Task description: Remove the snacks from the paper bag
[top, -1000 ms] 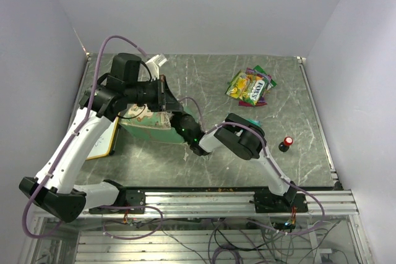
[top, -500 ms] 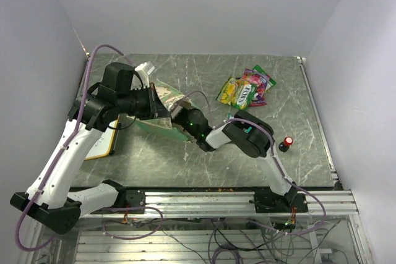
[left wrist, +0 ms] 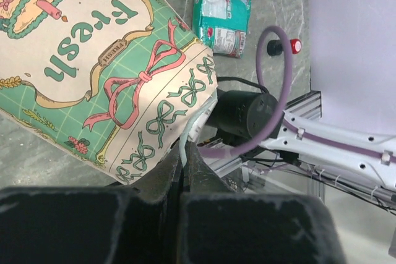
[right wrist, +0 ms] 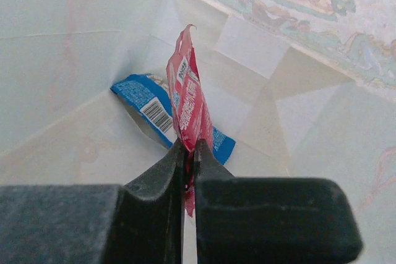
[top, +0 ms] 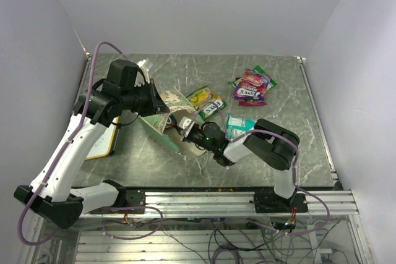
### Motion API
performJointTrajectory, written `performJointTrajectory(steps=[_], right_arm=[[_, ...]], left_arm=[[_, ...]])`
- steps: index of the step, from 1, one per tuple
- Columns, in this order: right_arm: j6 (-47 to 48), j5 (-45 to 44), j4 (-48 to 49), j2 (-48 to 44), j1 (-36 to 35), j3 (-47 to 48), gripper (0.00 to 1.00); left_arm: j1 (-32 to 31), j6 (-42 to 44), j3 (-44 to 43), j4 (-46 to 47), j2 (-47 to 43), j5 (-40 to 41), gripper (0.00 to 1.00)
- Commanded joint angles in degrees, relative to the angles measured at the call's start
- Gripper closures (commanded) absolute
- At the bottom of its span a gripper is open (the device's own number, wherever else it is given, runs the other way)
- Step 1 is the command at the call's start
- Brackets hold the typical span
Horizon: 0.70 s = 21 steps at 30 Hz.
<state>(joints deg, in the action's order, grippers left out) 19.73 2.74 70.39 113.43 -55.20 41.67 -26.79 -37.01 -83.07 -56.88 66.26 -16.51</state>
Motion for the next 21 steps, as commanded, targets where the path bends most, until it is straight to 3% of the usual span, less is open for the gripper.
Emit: performJointTrajectory(steps=[1, 13, 21], right_arm=[[-3.56, 2.02, -0.1, -6.24, -0.19, -3.36, 1.0], [-14.87, 5.74, -34.44, -25.63, -0.19, -1.92, 1.0], [-15.37, 7.98, -58.55, -38.49, -0.17, -0.19, 1.0]], left_arm=[[0.21, -2.14, -1.19, 3.95, 1.46, -0.37, 0.93], [0.33, -7.88, -0.51, 11.31, 4.04, -3.7, 0.93], [0.65, -8.06, -0.53, 14.94, 5.5, -3.54, 0.93]])
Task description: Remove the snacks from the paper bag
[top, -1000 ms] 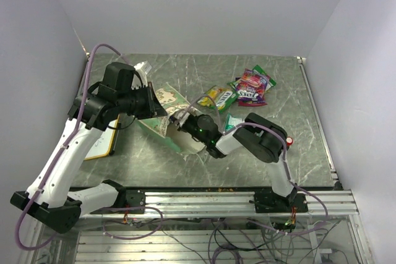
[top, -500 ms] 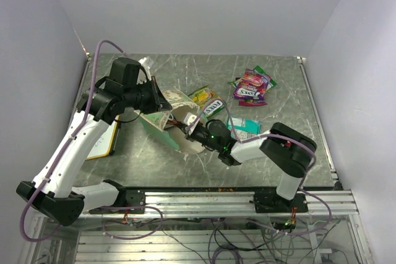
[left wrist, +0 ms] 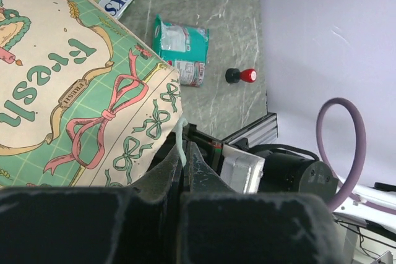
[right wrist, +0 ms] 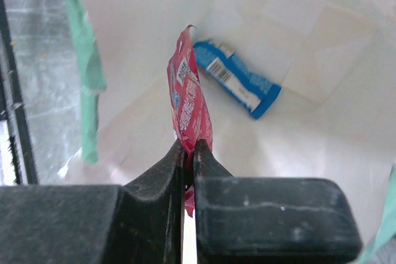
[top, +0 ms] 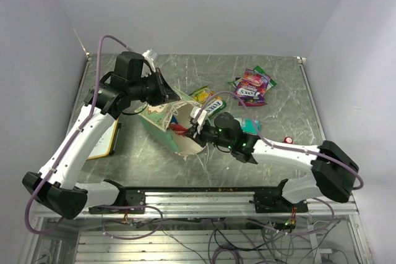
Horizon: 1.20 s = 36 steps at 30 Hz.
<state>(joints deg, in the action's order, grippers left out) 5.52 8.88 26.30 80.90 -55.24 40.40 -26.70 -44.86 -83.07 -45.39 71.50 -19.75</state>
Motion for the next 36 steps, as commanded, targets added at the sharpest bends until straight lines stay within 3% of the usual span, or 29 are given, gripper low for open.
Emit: performJointTrajectory(steps=[1, 9, 14, 21, 29, 32, 36], right_arm=[[-0.6, 1.73, -16.93, -7.79, -0.15, 0.94, 1.0], [4.77, -4.51, -40.53, -23.39, -0.05, 5.8, 1.0], [4.49, -10.38, -48.6, -31.04, -0.04, 11.37, 1.0], [-1.23, -27.65, -53.49, -34.38, -0.06, 19.64, 1.0], [-16.33, -53.21, -55.48, -32.55, 0.38, 23.56, 1.0], [-20.75, -51.54, -63.33, -26.09, 4.41, 26.34, 1.0], [-24.0, -39.36, -71.79, -17.64, 16.95, 29.22, 1.0]], left_arm=[[0.7, 0.19, -0.86, 2.77, 0.67, 0.62, 0.93], [3.06, -1.66, 1.29, 3.59, 4.97, 2.78, 0.93], [3.72, -2.51, 1.39, 6.1, 7.84, 2.26, 0.93], [3.93, -2.25, -0.09, 7.19, 12.51, 0.2, 0.93], [4.03, -1.16, -1.22, 5.63, 14.71, -1.07, 0.93], [4.11, -0.82, -1.01, 4.89, 14.49, -0.95, 0.93], [4.2, -1.2, 0.08, 4.83, 13.22, -0.96, 0.93]])
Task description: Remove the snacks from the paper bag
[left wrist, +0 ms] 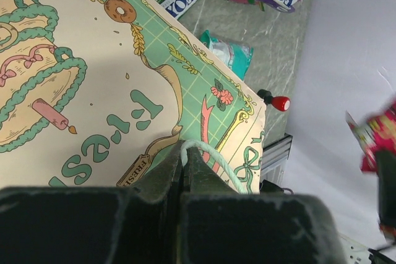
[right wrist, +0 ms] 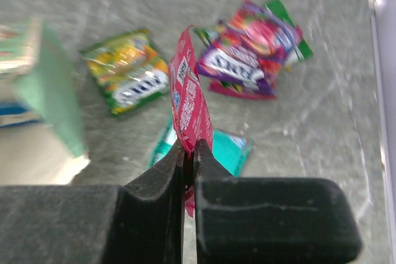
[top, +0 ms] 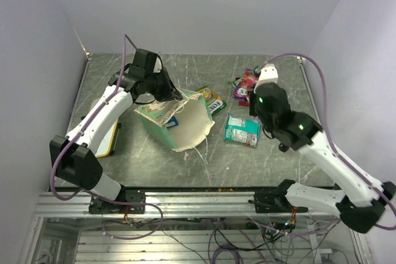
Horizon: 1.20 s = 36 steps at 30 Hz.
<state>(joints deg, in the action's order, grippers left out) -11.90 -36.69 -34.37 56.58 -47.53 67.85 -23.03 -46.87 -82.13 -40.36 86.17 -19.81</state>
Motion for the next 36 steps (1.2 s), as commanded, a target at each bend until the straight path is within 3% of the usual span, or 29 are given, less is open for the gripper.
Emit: performJointTrajectory(steps=[1, 6, 10, 26, 36], right_arm=[[-7.09, 9.56, -12.46, 8.67, 12.31, 2.14, 1.0], [-10.88, 23.98, -21.25, 19.04, 24.55, 4.02, 1.0], [-10.73, 29.12, -22.6, 22.6, 26.73, 3.03, 1.0], [-12.53, 23.45, -26.94, 34.85, 25.87, 9.1, 1.0], [-16.5, 9.56, -24.46, 43.94, 21.3, 11.25, 1.0]], left_arm=[[0.61, 0.71, -0.58, -0.09, -1.68, -1.03, 0.93], [0.7, 1.44, -0.43, -1.29, -1.77, -1.75, 0.93], [0.79, 1.23, 0.29, -1.94, -3.52, -1.6, 0.93], [0.79, -0.21, 4.17, -4.3, -11.67, -0.5, 0.93], [0.79, -0.61, 5.16, -6.63, -15.68, -0.12, 0.93]])
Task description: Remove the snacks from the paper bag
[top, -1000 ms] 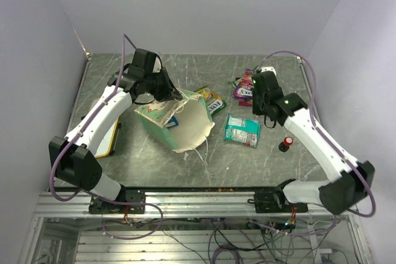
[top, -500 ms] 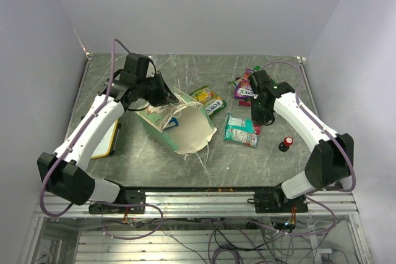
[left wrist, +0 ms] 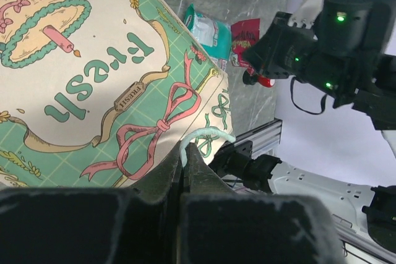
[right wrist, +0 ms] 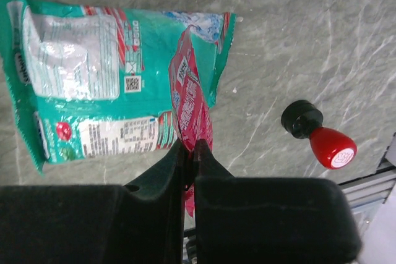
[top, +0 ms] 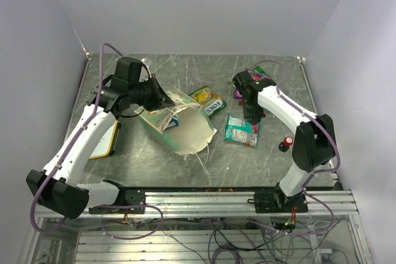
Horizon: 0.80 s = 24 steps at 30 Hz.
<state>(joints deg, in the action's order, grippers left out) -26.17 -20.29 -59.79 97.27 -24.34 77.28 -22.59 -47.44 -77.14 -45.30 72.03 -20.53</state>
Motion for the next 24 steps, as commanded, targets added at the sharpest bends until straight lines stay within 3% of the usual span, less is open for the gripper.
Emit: performJointTrajectory(steps=[1, 8, 10, 13, 14, 24], right_arm=[[-2.48, -8.44, 0.74, 4.98, -2.73, 2.09, 0.99], [-2.83, -8.57, 2.66, 11.6, -9.84, 2.75, 0.82], [-2.23, -5.16, 4.51, 11.52, -10.45, 2.27, 0.7], [-1.1, -0.45, 7.56, 9.64, -10.5, 0.93, 0.41], [-0.3, 1.29, 8.55, 8.69, -10.44, 0.65, 0.38], [3.45, 13.1, 16.34, -7.26, -6.65, -2.69, 0.19]], left_arm=[[0.35, 0.05, 0.01, -1.86, -1.54, 0.5, 0.93], [0.35, 0.5, -1.2, -2.43, -0.6, -0.21, 0.93], [0.35, 0.35, -1.06, -2.31, -0.57, -0.16, 0.93], [0.35, -0.21, -0.04, -1.55, -0.83, -0.66, 0.93], [0.35, -0.38, 0.32, -1.29, -0.91, -0.71, 0.93], [0.31, -1.58, 1.19, -0.42, -0.57, -1.74, 0.93]])
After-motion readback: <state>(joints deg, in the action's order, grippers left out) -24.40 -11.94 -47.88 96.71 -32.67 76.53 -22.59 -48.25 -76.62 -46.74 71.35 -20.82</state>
